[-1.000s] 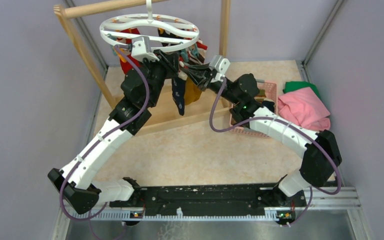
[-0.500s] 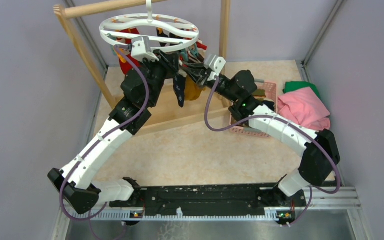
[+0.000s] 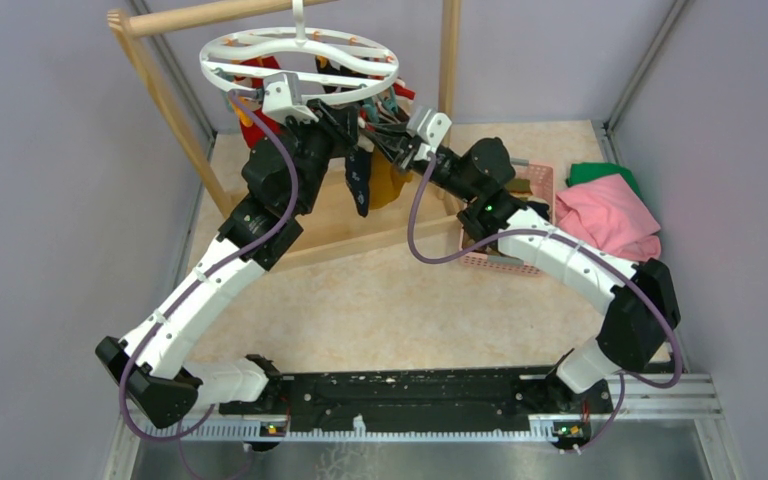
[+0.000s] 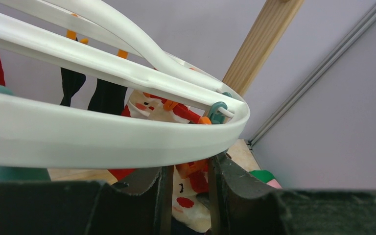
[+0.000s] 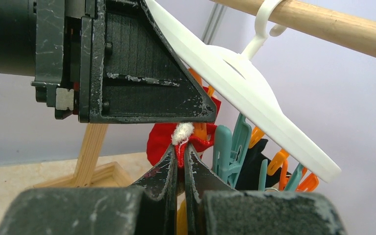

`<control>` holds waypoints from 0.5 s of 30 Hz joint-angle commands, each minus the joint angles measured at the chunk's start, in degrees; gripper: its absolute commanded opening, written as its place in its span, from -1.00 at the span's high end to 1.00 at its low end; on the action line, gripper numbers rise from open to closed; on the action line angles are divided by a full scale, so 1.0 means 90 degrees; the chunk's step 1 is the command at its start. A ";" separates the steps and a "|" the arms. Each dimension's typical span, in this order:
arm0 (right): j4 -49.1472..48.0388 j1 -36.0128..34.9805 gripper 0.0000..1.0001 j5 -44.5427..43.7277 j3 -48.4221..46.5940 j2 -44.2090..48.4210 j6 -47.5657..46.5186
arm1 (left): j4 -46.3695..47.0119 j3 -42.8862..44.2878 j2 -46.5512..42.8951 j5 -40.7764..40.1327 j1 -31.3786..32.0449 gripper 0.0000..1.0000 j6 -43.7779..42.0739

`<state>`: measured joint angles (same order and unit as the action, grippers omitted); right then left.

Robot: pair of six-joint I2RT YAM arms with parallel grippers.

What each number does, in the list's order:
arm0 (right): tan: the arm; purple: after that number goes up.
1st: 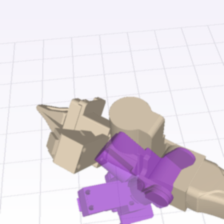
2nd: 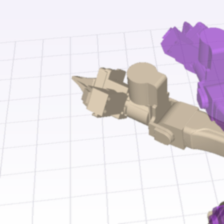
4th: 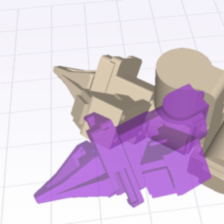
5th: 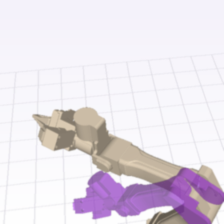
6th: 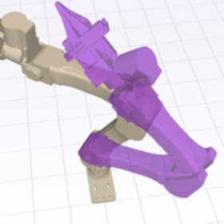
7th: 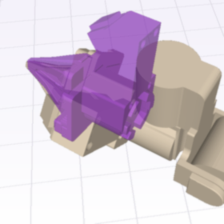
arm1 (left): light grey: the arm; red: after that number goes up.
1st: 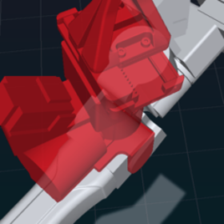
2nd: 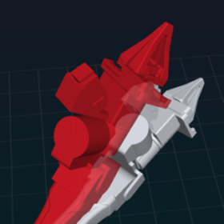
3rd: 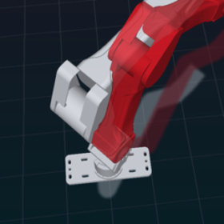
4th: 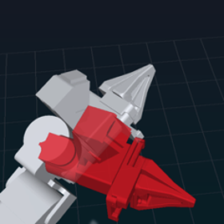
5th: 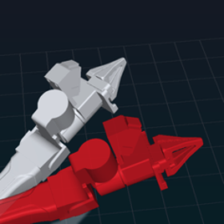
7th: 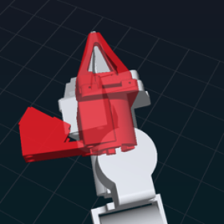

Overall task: Clip the socks to the hanger
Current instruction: Clamp the sock onto the hanger.

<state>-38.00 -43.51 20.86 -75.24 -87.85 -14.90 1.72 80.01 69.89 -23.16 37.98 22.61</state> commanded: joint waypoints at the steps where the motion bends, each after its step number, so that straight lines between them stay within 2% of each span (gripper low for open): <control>1: -0.0132 -0.0074 1.00 0.0053 -0.0449 -0.0003 -0.0073 | 0.0093 0.0026 -0.0058 0.0100 -0.0011 0.60 0.0061; 5: -0.0123 -0.0074 1.00 0.0028 -0.0438 -0.0018 -0.0069 | 0.0093 0.0022 -0.0068 0.0124 -0.0010 0.53 0.0075; 11: -0.0118 -0.0077 1.00 -0.0013 -0.0368 0.0010 -0.0064 | 0.0107 -0.0003 -0.0133 0.0126 -0.0011 0.04 0.0105; 15: -0.0144 -0.0073 1.00 -0.0051 -0.0305 0.0025 -0.0055 | 0.0103 -0.0035 -0.0185 0.0123 -0.0006 -0.18 0.0105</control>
<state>-37.10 -43.75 20.80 -76.20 -87.85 -15.00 1.69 80.01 69.87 -22.79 37.93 23.16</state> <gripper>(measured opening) 0.017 0.561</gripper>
